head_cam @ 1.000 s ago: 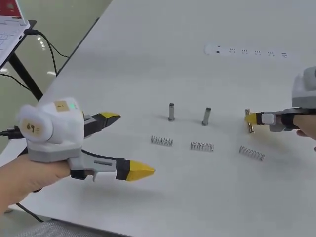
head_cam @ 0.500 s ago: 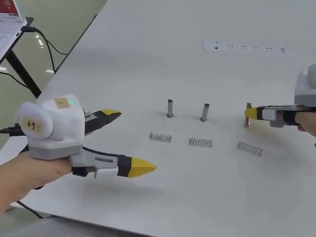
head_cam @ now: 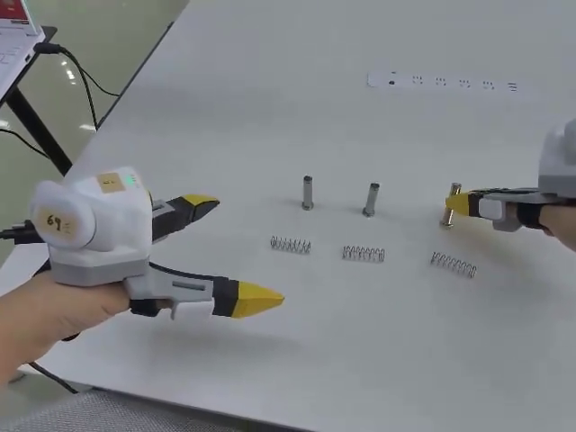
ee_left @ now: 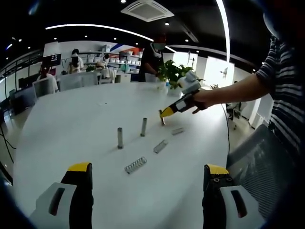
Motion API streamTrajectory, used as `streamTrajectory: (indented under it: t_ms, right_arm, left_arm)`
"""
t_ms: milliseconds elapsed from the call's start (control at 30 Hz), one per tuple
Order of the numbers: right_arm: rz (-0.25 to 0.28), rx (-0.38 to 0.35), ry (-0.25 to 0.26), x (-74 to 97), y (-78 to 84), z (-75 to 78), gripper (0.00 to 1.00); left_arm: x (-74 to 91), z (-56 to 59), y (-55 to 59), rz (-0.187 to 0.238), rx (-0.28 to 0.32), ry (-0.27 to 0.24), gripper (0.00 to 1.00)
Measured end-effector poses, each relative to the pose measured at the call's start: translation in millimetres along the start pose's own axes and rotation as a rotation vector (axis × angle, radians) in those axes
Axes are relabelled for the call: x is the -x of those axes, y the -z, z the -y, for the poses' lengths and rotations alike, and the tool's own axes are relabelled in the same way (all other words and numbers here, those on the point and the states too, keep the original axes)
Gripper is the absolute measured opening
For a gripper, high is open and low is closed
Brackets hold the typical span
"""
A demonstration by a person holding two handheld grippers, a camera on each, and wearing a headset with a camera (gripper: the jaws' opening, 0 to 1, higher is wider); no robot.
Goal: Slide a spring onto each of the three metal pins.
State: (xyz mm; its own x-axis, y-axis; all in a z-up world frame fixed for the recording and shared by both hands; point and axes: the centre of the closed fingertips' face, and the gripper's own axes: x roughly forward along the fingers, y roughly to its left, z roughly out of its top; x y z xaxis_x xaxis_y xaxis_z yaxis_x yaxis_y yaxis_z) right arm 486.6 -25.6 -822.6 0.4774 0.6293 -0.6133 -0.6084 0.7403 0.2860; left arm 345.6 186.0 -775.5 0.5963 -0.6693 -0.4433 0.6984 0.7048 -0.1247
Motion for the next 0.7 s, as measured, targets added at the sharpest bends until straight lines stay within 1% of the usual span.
streamTrajectory:
  t_ms: [133, 500, 700]
  right_arm:
    - [0.009, 0.008, 0.013, -0.3, -1.3, 2.4, 0.05]
    - [0.024, 0.028, 0.012, -0.3, -1.6, 1.4, 0.05]
    - [0.026, 0.055, 0.016, 1.7, 0.5, 0.0, 0.05]
  left_arm:
    - [0.3, 0.0, 0.6, -0.001, 0.001, 0.0, 0.94]
    - [0.2, -1.2, 0.7, 0.001, 0.003, -0.001, 0.94]
    - [0.4, -2.9, -0.2, 0.004, 0.004, -0.005, 0.94]
